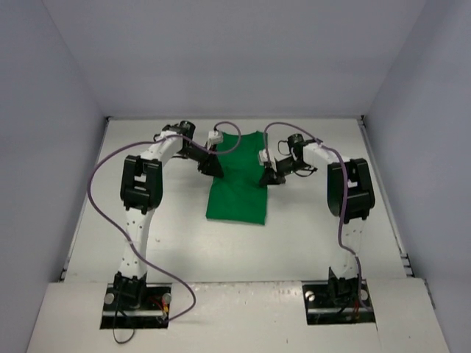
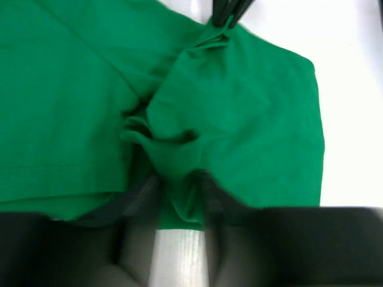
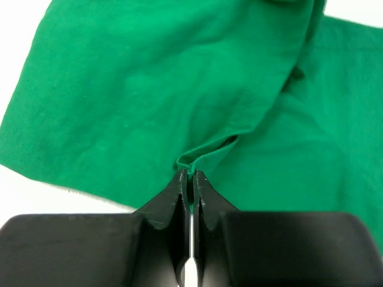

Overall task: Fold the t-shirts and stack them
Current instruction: Fold the folded rectangular tshirt in 1/3 of the way

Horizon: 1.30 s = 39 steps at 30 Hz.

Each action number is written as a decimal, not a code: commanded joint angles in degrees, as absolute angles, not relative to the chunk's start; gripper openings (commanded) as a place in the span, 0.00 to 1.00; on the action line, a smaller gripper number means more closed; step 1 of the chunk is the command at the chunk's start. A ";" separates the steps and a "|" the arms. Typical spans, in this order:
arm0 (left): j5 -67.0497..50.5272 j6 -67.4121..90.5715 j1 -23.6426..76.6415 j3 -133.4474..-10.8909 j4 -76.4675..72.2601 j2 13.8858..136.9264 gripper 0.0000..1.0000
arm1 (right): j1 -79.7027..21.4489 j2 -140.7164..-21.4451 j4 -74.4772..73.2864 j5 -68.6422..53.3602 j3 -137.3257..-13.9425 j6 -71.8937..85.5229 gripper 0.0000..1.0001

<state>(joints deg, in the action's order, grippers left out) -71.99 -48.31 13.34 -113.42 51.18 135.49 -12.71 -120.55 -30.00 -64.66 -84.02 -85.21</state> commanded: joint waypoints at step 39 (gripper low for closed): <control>-18.34 -28.66 24.15 -54.91 3.91 65.85 0.97 | -41.18 -67.64 15.10 -12.96 -37.60 -51.79 0.64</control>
